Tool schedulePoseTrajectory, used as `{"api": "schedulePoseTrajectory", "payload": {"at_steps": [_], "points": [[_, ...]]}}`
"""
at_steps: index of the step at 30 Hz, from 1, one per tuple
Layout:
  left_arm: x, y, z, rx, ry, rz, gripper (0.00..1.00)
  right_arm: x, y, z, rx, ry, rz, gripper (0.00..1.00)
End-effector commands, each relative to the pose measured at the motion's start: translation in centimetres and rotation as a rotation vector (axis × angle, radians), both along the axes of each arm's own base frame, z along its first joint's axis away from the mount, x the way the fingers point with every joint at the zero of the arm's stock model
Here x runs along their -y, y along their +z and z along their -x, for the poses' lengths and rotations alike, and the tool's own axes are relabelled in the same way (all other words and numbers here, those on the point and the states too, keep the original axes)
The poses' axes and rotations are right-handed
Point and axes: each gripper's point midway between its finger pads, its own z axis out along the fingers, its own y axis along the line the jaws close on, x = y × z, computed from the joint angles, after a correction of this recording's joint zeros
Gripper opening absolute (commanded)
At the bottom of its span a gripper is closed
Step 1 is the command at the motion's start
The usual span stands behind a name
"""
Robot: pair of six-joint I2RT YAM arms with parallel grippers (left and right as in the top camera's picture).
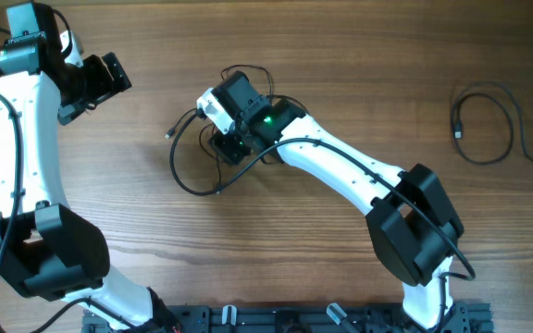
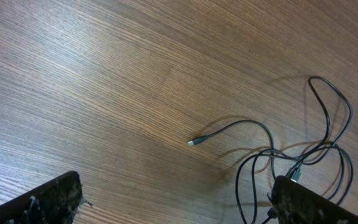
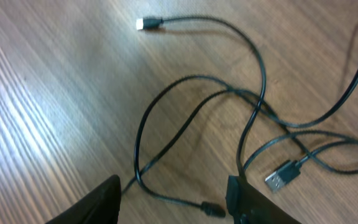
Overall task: Untangle cables
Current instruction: 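Pull the right gripper's cable up and to the right edge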
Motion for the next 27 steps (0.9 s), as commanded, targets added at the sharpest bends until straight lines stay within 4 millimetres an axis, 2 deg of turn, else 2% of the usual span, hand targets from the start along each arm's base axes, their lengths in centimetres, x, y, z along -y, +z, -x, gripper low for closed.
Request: {"api": "schedulePoseTrajectory", "payload": {"at_steps": [1, 5, 8, 13, 16, 19, 20, 21, 22, 24, 27], "points": [[0.1, 0.3, -0.1, 0.009, 0.007, 0.016, 1.0, -0.4, -0.1, -0.9, 0.029, -0.006, -0.01, 0.63], [0.1, 0.3, -0.1, 0.009, 0.007, 0.016, 1.0, 0.2, 0.1, -2.2, 0.088, -0.05, 0.026, 0.68], [0.1, 0.3, -0.1, 0.009, 0.007, 0.016, 1.0, 1.1, -0.4, -2.1, 0.086, -0.06, 0.071, 0.66], [0.1, 0.3, -0.1, 0.009, 0.007, 0.016, 1.0, 2.8, -1.8, -0.4, 0.025, -0.016, 0.166, 0.4], [0.1, 0.3, -0.1, 0.009, 0.007, 0.016, 1.0, 3.5, -1.9, -0.7, 0.043, -0.037, 0.202, 0.37], [0.1, 0.3, -0.1, 0.009, 0.007, 0.016, 1.0, 4.0, -1.7, -1.6, 0.087, -0.069, 0.225, 0.28], [0.1, 0.3, -0.1, 0.009, 0.007, 0.016, 1.0, 4.0, -1.6, -1.7, 0.091, -0.072, 0.226, 0.18], [0.1, 0.3, -0.1, 0.009, 0.007, 0.016, 1.0, 3.9, -1.6, -1.8, 0.094, -0.072, 0.223, 0.04], [0.1, 0.3, -0.1, 0.009, 0.007, 0.016, 1.0, 4.0, -1.6, -2.0, 0.101, -0.078, 0.226, 0.04], [0.1, 0.3, -0.1, 0.009, 0.007, 0.016, 1.0, 4.1, -1.0, -2.2, 0.119, -0.092, 0.225, 0.04], [0.1, 0.3, -0.1, 0.009, 0.007, 0.016, 1.0, 4.0, 3.3, -2.4, 0.182, -0.099, 0.162, 0.04]]}}
